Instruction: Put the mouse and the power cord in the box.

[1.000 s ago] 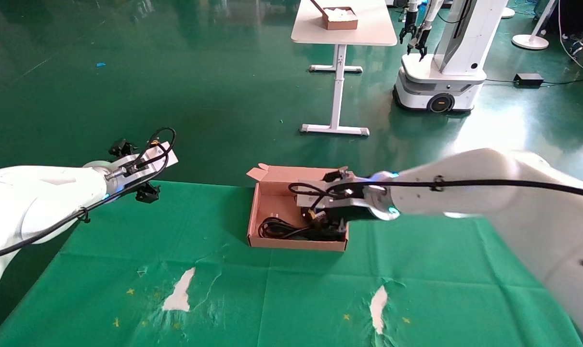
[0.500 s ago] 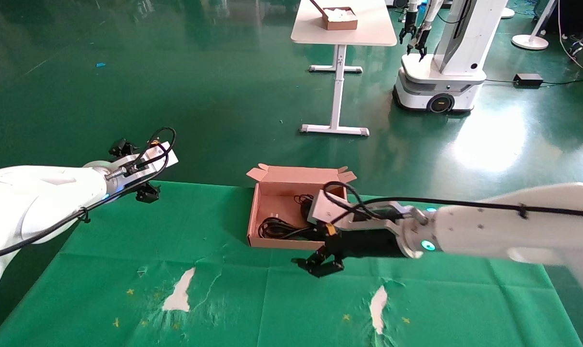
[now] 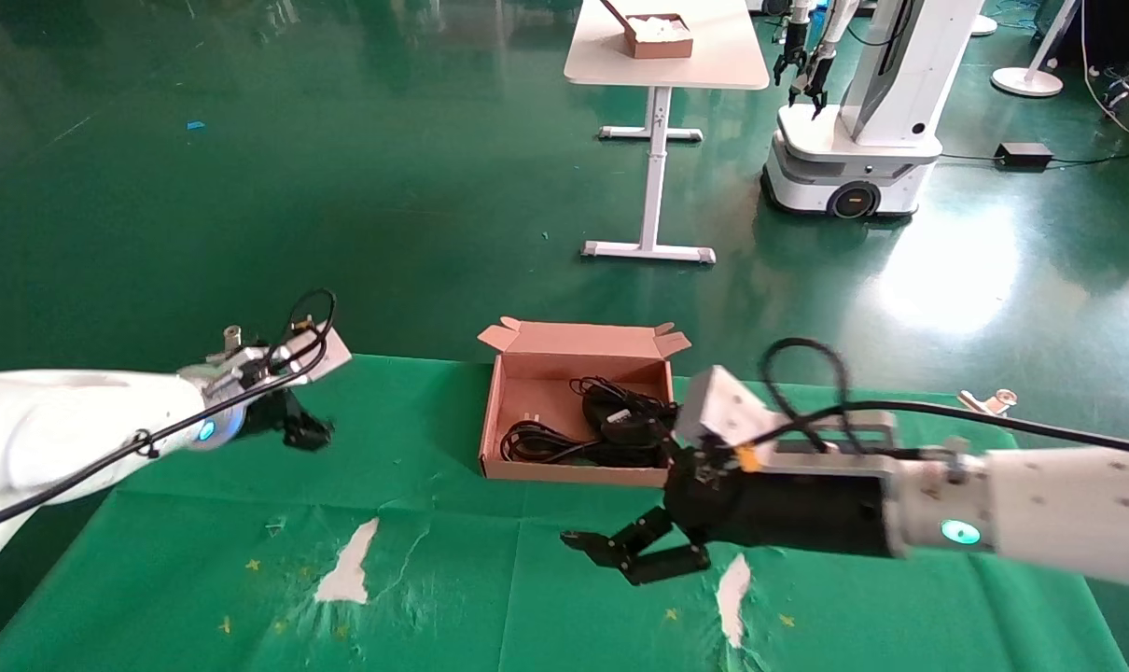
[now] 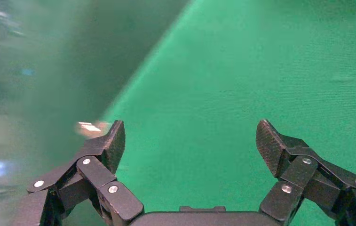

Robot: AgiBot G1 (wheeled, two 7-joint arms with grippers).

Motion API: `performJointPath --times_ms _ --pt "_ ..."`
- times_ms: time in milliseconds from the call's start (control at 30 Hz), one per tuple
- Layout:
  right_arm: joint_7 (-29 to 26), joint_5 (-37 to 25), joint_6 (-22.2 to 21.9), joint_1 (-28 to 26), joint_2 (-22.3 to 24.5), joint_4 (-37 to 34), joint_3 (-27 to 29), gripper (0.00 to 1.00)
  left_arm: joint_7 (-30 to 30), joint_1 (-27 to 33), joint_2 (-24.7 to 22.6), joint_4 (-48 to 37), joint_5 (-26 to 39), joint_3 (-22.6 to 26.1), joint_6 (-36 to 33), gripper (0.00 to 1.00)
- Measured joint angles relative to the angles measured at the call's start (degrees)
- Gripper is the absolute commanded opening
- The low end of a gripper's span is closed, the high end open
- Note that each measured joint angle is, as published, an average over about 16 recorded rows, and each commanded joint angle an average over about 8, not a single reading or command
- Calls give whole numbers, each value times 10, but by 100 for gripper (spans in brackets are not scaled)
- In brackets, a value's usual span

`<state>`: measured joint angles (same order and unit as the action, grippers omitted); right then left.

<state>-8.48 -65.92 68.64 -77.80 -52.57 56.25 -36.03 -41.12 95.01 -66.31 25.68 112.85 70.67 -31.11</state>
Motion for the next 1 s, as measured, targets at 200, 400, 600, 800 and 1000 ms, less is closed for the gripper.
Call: performJointPath --times_ms 200,400,600,800,1000 --pt "-6 60 42 40 43 43 50 100 35 -38 36 55 -81 -63 -63 100" --pt "-11 119 85 81 87 86 99 100 70 -77 72 110 -163 -126 -125 100" --pt "-17 178 126 120 130 128 148 100 105 -115 108 165 -245 -188 -188 100" --pt "-21 220 156 148 160 158 183 100 140 -154 144 221 -327 -252 -251 100" --pt "-22 239 170 161 174 172 199 100 175 -193 180 276 -409 -315 -315 100"
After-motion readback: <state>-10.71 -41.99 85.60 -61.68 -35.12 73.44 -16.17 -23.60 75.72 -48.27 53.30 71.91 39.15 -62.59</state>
